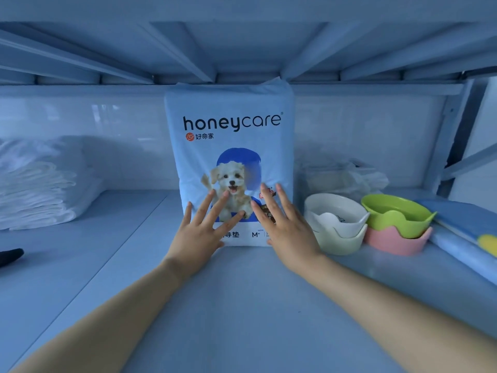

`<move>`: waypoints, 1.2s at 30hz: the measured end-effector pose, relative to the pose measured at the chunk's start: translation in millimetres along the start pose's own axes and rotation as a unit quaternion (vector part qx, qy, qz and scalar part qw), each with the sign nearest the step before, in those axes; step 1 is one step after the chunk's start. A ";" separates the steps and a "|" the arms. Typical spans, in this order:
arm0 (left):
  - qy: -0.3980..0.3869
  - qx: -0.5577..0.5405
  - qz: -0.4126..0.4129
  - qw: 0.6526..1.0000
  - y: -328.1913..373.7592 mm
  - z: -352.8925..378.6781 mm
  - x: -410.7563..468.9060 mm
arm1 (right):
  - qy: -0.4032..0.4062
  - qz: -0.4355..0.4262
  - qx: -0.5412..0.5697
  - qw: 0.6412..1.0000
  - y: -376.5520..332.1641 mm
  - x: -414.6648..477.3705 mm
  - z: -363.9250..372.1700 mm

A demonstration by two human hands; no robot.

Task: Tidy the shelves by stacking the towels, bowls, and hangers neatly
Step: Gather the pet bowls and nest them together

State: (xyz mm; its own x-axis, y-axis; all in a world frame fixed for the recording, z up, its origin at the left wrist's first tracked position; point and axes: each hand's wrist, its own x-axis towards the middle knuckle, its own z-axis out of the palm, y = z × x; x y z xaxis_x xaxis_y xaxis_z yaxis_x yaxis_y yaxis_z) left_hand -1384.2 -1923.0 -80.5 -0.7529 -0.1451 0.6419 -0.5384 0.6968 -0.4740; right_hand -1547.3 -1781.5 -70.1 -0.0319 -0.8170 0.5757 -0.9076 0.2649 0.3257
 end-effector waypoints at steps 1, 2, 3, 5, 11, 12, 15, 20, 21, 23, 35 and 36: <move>-0.016 0.004 -0.003 1.000 1.6 0.5 4.9 | -0.013 0.004 0.011 1.000 2.0 3.1 2.8; -0.034 0.010 -0.005 0.999 2.9 0.8 9.6 | -0.020 0.013 0.018 1.000 3.4 6.5 4.9; -0.049 0.016 -0.007 0.999 3.6 2.0 13.9 | -0.022 0.023 0.021 0.999 4.2 9.8 6.9; -0.060 0.018 -0.002 0.998 1.8 9.7 19.8 | -0.027 0.038 0.036 0.998 5.0 17.1 11.2; -0.080 0.012 0.010 0.997 -4.4 35.7 31.3 | -0.020 0.065 0.125 0.990 10.3 33.3 21.3; -0.086 0.007 0.011 0.996 -4.6 39.7 32.6 | -0.016 0.067 0.124 0.990 11.3 34.6 24.3; -0.083 -0.005 0.017 0.996 -8.2 51.4 36.6 | -0.008 0.067 0.110 0.992 13.9 41.2 34.1; -0.080 -0.007 0.015 0.997 -14.1 67.3 48.8 | -0.010 0.062 0.068 0.996 16.2 57.9 48.8; -0.082 -0.007 0.016 0.997 -15.7 68.0 50.8 | -0.014 0.062 0.055 0.996 15.8 61.0 50.2; -0.070 -0.009 0.017 0.997 -19.7 65.8 53.6 | -0.022 0.065 0.021 0.997 14.5 66.8 51.9; -0.019 0.026 0.031 0.999 -28.4 88.6 75.7 | -0.054 0.095 -0.032 0.994 17.5 95.9 76.3; -0.034 0.027 0.022 0.999 -27.2 94.4 76.8 | -0.056 0.093 -0.033 0.994 20.0 98.6 79.2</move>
State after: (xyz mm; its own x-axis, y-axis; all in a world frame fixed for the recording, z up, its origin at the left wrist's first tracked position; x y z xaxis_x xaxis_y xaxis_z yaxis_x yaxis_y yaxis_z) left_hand -1463.1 -2019.4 -75.2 -0.7997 -0.1635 0.5777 -0.5216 0.6656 -0.5337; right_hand -1601.7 -1897.3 -66.3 -0.2462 -0.8016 0.5448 -0.8521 0.4469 0.2725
